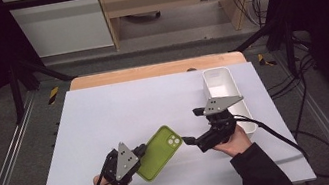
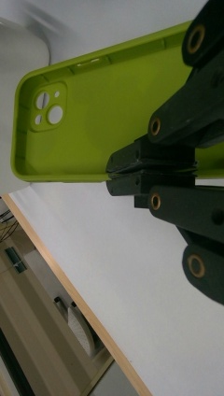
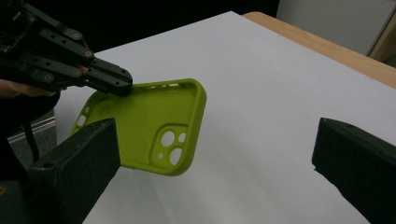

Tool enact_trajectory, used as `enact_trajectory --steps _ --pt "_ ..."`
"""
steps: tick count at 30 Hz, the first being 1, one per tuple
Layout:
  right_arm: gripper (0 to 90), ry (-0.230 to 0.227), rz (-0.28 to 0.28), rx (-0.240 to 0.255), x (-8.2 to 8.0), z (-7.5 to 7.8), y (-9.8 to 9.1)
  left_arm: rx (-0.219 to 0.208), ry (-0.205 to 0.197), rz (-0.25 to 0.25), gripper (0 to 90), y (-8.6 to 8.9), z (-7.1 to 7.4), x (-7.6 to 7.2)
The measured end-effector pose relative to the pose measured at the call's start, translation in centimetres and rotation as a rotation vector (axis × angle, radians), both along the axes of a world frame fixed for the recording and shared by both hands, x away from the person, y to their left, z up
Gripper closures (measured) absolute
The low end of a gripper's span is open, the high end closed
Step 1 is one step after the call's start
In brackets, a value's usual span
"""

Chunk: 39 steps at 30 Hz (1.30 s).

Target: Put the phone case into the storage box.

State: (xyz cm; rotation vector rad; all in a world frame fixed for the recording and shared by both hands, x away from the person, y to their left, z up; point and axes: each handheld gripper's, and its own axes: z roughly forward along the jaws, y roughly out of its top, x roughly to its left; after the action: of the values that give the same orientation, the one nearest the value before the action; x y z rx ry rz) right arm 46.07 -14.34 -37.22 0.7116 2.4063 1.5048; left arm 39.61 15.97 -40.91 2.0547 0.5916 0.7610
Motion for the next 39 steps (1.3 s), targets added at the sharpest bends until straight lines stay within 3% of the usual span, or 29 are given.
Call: enact_trajectory --steps 14,21,28,39 --pt "4.2 0.042 0.019 -0.054 1.2 0.3 1.6 0.009 -0.011 -0.006 87.6 -0.6 -0.1 0.0" --pt "6.3 0.081 0.032 -0.059 1.8 0.4 2.1 0.005 -0.033 -0.012 87.6 -0.8 0.2 -0.2" --pt "8.1 0.082 0.05 -0.066 2.0 0.7 2.8 0.0 -0.062 -0.018 87.6 -1.1 0.5 -0.3" --pt "16.2 0.122 0.068 -0.062 2.4 1.0 2.8 0.004 -0.072 -0.021 87.6 -1.5 0.7 -0.3"
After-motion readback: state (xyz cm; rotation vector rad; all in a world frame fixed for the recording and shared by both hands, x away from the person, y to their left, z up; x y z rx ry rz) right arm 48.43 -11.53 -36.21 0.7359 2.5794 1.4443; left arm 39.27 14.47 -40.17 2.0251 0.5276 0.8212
